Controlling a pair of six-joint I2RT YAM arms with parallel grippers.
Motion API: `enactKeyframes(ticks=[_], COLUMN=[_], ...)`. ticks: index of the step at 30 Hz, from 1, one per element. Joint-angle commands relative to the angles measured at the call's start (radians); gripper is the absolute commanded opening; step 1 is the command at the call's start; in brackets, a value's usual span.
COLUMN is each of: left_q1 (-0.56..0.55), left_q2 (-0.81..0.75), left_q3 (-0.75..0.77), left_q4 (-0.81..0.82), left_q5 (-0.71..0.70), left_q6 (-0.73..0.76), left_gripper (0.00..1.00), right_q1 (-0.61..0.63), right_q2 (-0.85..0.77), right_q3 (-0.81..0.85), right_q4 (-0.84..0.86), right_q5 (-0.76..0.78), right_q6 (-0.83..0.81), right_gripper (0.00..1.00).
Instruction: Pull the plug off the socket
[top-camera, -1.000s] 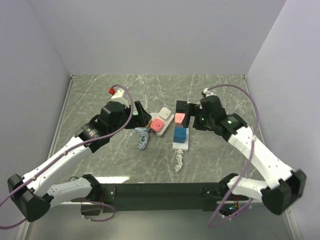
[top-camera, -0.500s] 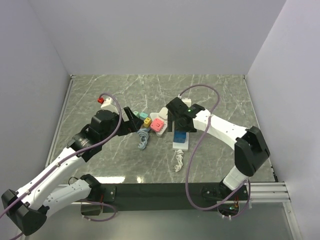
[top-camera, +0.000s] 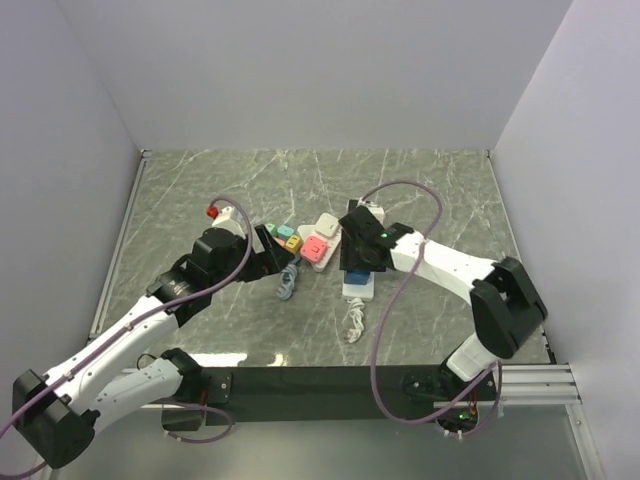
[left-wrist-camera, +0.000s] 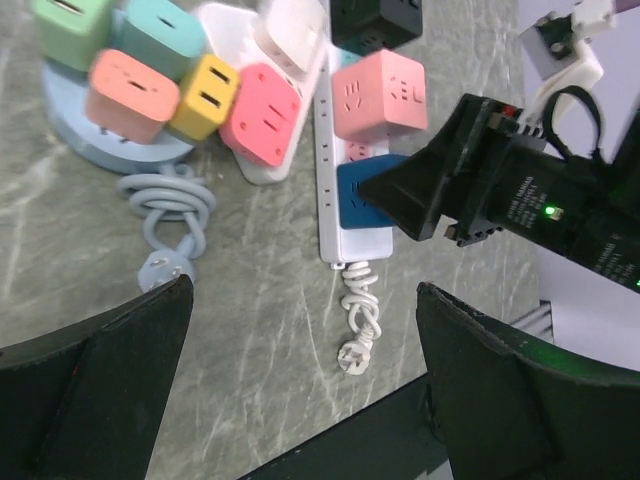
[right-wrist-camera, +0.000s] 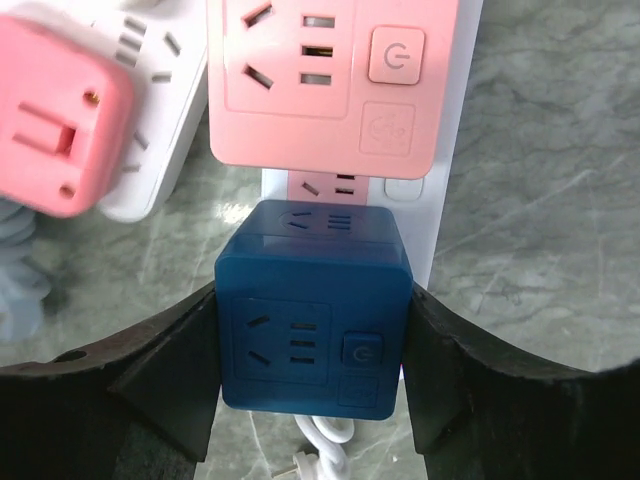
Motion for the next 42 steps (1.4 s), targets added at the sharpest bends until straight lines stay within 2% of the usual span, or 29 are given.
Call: enactKeyframes(ticks=[1,4,7,10,15,23,28,33,37,40,42], left_q1=[0.003,-0.007,-0.022,-0.051,-0.088,-0.089,-0.091,-0.096,-0.096,-0.102,-0.102], left_q2=[0.054,0.13,0.222,0.325,0.472,0.525,0.629,0.721,0.74,0.752,0.761], left_q3=[-0.03,-0.054,-0.065,-0.047,0.002,0.006,0.062,0.11,0.087,0.081,0.079], left_q4=[0.145,0.24,0.324,0.38,0.42,0.446,0.409,0.378,0.423,0.447,0.46], left_q5=[0.106,0.19,0.246,0.257,0.222,0.091,0.051,0.048,0.1,0.123,0.134], left_q6=[-0.025,-0.036,-0.042,-0.037,-0.028,-0.086,-0.091,-0.096,-0.111,-0.109,-0.106], left_gripper=[0.99,0.99,0.99,0.99,0.98,0.98,0.94,0.84,0.74,0.64,0.5], right_q1=[-0.013,-0.073,-0.162,-0.189,-0.197,-0.197,-0.199,-0.199,-0.197,-0.199,-0.202], right_q2=[-0.093,-0.184,-0.213,-0.218,-0.195,-0.204,-0.211,-0.23,-0.242,-0.23,-0.225], right_q3=[-0.143,-0.271,-0.345,-0.36,-0.363,-0.371,-0.379,-0.406,-0.437,-0.445,-0.439], right_q4=[0.183,0.359,0.401,0.398,0.435,0.49,0.517,0.577,0.695,0.734,0.738], right_q5=[-0.297,-0.534,-0.683,-0.733,-0.787,-0.813,-0.817,-0.827,-0.808,-0.804,-0.796], right_q6=[-0.033,-0.099,-0.127,-0.159,-0.11,-0.058,-0.034,0.054,0.138,0.19,0.204], right_gripper=[0.0,0.0,0.0,0.0,0.0,0.0,0.0,0.0,0.0,0.0,0.0])
